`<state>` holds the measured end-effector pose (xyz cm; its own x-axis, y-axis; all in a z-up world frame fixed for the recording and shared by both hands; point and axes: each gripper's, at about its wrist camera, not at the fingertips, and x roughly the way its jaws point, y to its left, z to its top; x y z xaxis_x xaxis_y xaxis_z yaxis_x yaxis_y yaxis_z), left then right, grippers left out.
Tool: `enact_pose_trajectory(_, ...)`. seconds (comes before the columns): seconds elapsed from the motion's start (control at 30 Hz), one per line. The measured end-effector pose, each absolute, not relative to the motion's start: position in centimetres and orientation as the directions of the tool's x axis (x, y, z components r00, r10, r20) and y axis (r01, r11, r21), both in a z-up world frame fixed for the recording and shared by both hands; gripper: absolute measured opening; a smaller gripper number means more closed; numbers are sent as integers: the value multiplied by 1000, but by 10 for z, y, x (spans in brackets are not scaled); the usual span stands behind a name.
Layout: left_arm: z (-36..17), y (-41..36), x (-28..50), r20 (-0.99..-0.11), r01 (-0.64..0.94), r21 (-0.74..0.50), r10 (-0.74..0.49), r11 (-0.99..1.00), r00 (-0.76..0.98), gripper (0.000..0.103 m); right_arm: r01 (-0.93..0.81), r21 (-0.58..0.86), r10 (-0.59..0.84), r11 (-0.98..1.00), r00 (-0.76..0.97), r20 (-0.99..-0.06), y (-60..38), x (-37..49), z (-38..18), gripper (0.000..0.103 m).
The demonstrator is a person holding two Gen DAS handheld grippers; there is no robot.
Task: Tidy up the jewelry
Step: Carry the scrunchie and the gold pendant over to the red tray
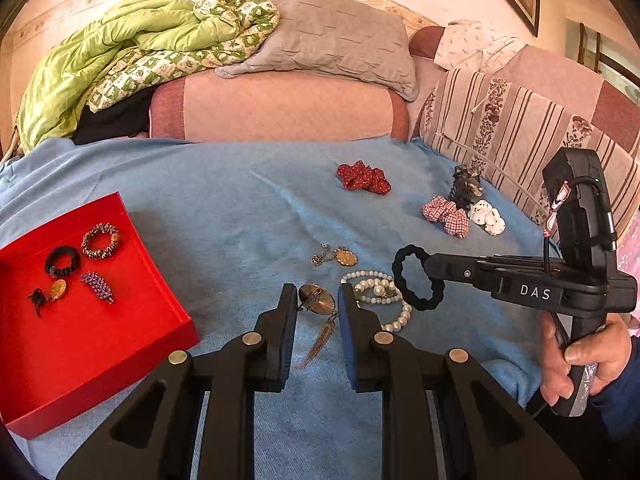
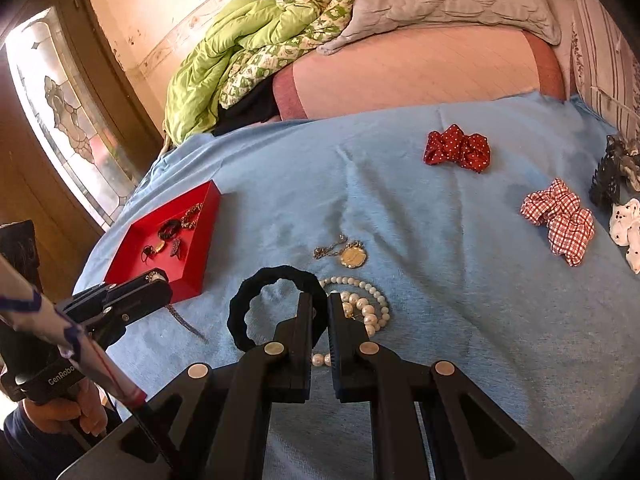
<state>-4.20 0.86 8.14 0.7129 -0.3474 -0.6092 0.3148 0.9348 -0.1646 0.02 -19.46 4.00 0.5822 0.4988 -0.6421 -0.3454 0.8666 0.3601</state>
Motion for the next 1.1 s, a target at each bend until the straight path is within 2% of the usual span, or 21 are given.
enact_pose_trajectory(0.6, 90, 16, -41, -581, 317, -159, -348, 935, 735, 20, -341, 341, 481, 876, 571, -665, -172, -1, 35, 8)
enact_pose_trajectory(1.1, 113, 50, -50, -514, 292, -200, -353, 935, 782, 20, -287, 358, 458, 889, 595, -661, -170, -20, 38, 8)
